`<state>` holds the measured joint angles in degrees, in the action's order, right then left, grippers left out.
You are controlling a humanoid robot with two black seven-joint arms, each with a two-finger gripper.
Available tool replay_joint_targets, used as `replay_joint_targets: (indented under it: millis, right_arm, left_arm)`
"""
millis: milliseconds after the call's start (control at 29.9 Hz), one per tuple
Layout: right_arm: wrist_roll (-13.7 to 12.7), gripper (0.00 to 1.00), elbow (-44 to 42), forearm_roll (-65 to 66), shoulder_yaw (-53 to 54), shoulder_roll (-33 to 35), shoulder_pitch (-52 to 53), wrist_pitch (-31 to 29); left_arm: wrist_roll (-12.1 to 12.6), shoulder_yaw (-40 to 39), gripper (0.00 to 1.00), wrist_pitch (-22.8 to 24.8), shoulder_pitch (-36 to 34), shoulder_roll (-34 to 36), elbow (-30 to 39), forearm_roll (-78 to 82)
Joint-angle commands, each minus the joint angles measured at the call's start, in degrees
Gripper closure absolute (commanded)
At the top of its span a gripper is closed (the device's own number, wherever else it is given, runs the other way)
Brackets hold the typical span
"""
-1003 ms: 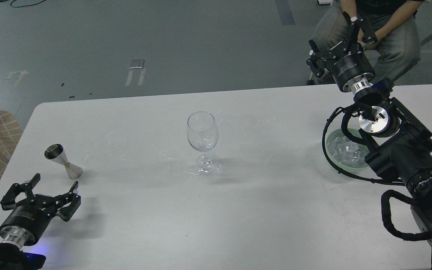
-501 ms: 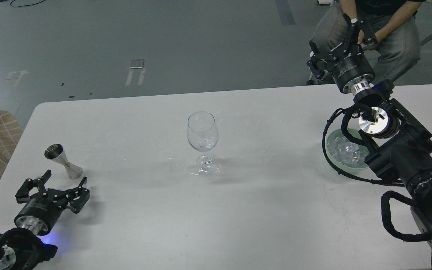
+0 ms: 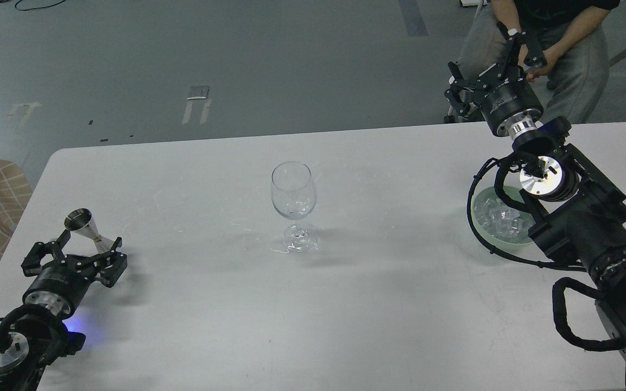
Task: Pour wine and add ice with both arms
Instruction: 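Close the left gripper around the metal jigger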
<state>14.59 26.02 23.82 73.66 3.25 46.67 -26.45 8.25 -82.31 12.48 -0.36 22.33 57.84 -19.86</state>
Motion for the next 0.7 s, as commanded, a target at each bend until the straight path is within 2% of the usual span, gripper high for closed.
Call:
replay_joint_targets:
  millis: [0, 201, 535, 669]
  right_arm:
    - [0.0, 0.0, 0.0, 0.0, 0.0, 0.0, -0.1, 0.0]
    - [0.0, 0.0, 0.0, 0.0, 0.0, 0.0, 0.0, 0.0]
    - [0.0, 0.0, 0.0, 0.1, 0.0, 0.0, -0.1, -0.1]
    - [0.0, 0.0, 0.1, 0.1, 0.0, 0.0, -0.3, -0.1]
  left_arm:
    - [-0.2, 0.1, 0.01, 1.2, -0.8, -0.2, -1.8, 0.1]
    - [-0.8, 0.6, 0.01, 3.2, -1.4, -0.4, -3.4, 0.9]
    - [-0.2, 0.6, 0.02, 3.2, -2.8, -1.1, -4.0, 1.2]
    - [-1.0, 0.6, 0.05, 3.2, -3.1, -1.7, -4.4, 1.3]
